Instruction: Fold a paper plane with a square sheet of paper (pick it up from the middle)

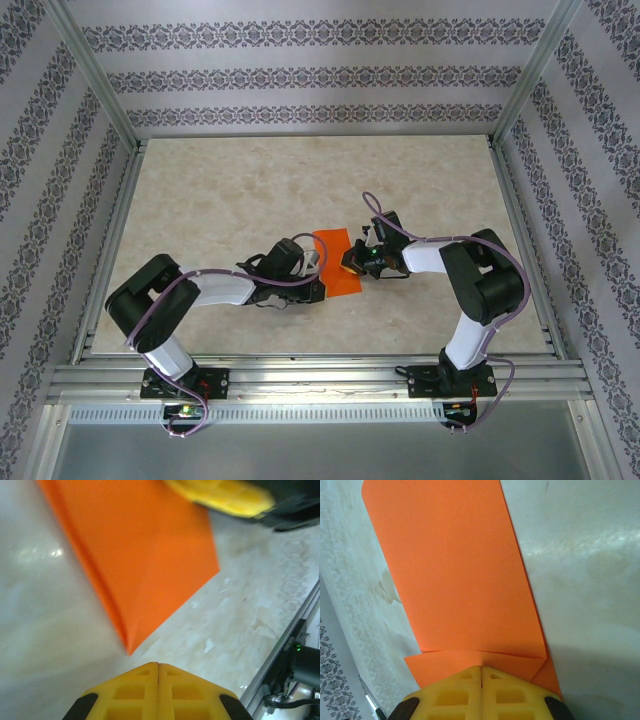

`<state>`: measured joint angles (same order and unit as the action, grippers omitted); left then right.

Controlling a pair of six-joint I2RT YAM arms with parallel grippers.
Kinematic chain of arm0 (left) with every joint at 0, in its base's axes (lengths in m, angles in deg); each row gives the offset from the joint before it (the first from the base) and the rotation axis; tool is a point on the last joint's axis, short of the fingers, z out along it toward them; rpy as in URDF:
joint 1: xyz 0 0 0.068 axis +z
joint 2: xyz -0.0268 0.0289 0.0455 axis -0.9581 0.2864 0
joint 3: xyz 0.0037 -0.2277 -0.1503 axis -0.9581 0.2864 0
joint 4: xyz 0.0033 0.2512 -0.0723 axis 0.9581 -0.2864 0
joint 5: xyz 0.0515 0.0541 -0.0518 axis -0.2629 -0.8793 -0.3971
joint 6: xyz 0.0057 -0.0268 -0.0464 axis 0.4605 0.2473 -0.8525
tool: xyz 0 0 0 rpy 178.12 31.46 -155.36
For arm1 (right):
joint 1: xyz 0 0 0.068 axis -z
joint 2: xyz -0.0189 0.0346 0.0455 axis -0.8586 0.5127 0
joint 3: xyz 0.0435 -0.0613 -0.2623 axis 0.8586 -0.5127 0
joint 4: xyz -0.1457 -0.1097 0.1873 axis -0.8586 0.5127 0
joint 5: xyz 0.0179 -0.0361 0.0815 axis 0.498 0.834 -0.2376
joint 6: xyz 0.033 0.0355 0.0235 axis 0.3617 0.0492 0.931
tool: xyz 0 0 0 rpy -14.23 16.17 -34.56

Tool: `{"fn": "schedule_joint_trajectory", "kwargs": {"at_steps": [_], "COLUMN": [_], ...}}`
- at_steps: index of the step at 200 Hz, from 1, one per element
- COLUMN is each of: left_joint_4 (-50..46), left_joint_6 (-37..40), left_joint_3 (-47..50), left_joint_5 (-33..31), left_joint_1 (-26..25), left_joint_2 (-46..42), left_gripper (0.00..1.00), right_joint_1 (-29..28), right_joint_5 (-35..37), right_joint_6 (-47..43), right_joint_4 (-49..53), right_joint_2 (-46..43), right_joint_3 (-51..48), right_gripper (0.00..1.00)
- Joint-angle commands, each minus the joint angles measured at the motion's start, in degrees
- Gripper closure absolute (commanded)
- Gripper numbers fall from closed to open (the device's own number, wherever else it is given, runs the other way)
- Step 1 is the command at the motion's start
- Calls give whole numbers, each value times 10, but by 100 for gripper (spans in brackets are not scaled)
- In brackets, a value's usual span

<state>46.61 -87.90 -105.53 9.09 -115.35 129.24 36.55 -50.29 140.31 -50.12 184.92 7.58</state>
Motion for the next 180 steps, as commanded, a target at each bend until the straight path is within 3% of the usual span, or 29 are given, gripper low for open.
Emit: {"fn": "schedule_joint_trajectory", "kwargs": {"at_steps": [1,52,80,180], "left_joint_4": [15,-9,-11,28], "left_joint_6": [-5,-16,-16,-24], "left_joint_3": [-42,-111,-130,-32], "left_joint_5": [-12,-76,-58,-52], "left_joint_1": [0,7,7,7], "left_joint_2": [7,87,127,134], "left_gripper": [100,100,100,100], "right_joint_1": [7,8,8,12], "right_joint_5": [47,41,37,-2], "right_joint_6": [-7,-6,-4,-42], "right_joint_4": [63,60,54,56], "right_joint_2": [18,15,8,-57], "right_joint_3": [-26,-26,-24,-10], "right_gripper": [100,100,100,100]}}
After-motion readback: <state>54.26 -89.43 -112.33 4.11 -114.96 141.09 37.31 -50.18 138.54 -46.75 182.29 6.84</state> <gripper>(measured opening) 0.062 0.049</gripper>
